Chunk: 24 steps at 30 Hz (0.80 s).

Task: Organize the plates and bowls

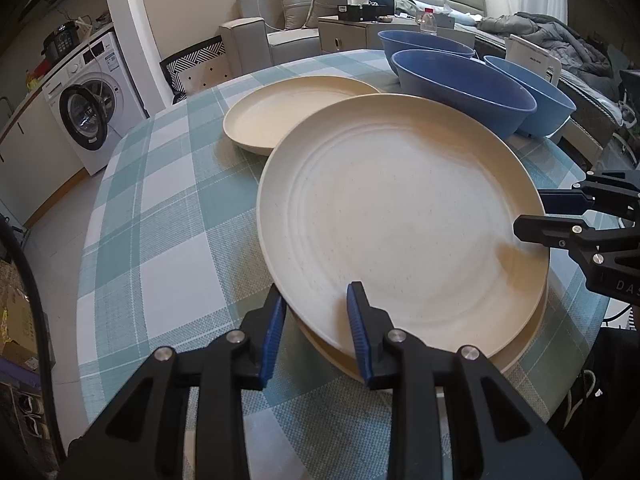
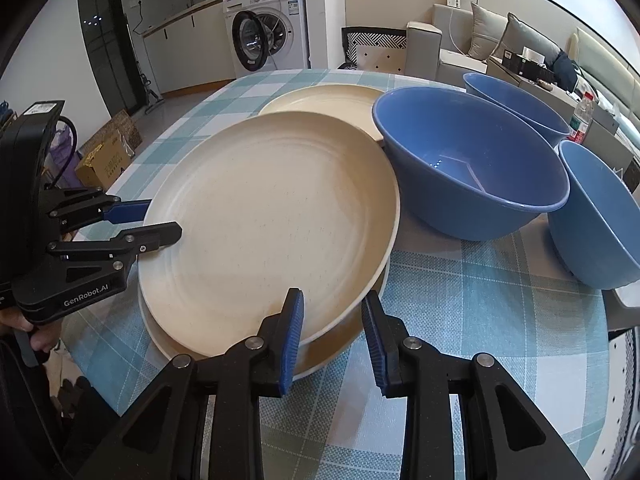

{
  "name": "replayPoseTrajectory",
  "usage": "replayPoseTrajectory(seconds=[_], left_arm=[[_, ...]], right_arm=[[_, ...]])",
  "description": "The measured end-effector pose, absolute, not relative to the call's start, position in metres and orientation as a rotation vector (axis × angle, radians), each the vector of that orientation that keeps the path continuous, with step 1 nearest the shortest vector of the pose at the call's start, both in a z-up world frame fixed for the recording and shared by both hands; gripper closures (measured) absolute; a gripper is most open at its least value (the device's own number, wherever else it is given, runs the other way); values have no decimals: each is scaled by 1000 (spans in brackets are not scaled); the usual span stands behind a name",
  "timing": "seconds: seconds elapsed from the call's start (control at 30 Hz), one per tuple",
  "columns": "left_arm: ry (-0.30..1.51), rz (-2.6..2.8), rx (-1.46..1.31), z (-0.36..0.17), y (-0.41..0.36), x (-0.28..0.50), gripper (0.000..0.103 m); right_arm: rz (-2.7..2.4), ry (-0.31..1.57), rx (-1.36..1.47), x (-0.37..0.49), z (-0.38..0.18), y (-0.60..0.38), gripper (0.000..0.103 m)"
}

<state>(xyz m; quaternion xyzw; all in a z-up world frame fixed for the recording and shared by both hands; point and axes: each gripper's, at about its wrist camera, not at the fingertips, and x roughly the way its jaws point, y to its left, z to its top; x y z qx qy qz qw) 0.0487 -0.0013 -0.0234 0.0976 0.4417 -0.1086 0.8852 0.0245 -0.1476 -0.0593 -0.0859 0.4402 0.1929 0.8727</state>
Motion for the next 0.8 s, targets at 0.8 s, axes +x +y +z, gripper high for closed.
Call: replayPoseTrajectory(seconds=[0.8], left_arm=[[954, -244, 245, -27, -5, 46, 68]], right_arm=[[412, 930, -256, 16, -65, -141, 62]])
